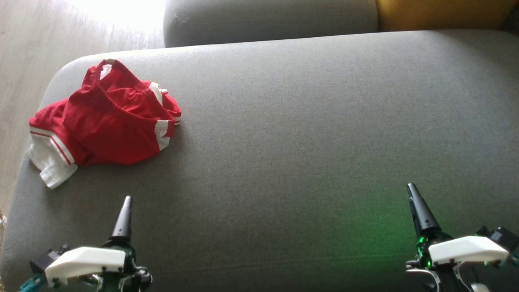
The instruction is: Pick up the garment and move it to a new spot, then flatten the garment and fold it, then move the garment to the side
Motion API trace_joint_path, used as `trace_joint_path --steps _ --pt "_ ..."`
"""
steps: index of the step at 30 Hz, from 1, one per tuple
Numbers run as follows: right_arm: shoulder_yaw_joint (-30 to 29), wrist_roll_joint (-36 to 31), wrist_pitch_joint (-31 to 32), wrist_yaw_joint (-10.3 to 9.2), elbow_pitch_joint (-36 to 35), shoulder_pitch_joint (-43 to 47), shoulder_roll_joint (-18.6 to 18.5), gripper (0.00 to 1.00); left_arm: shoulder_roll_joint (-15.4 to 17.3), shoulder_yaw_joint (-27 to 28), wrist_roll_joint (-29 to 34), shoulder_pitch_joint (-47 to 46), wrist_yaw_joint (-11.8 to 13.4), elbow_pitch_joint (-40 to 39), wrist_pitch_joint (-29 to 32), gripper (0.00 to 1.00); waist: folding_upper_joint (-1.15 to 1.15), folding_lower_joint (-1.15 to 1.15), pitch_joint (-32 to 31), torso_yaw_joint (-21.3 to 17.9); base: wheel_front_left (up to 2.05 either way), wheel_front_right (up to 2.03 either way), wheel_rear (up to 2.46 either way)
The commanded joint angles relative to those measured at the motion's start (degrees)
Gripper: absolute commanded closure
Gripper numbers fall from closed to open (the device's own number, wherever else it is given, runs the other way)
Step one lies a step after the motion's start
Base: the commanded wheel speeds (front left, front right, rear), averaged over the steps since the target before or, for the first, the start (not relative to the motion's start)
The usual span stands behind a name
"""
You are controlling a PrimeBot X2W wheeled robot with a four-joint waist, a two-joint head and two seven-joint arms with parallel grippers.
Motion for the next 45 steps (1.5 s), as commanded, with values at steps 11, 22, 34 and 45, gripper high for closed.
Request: trace_joint_path --steps 11,22,34,45 --pt "2.34 -9.74 -2.48 0.00 -4.14 -3.06 -0.36 0.00 0.69 -0.88 9.51 -2.44 2.15 -4.20 -2.27 0.00 0.00 0.00 0.18 -0.07 0.00 0.00 0.00" --pt "4.07 -18.73 -4.35 0.00 -6.30 -3.36 -0.44 0.00 0.78 -1.08 17.85 -2.50 4.04 -6.32 -4.12 0.00 0.00 0.00 0.23 -0.25 0.00 0.00 0.00" --pt "6.24 -27.90 -6.38 0.00 -9.12 -3.67 -0.52 0.00 1.15 -2.40 26.68 -2.50 5.24 -9.46 -6.14 0.00 0.00 0.00 0.22 -0.71 0.00 0.00 0.00" --pt "7.43 -35.72 -8.08 -0.01 -11.41 -3.94 -0.59 0.00 1.26 -3.18 33.99 -2.30 6.08 -11.90 -7.82 0.00 0.00 0.00 0.27 -0.72 0.00 0.00 0.00"
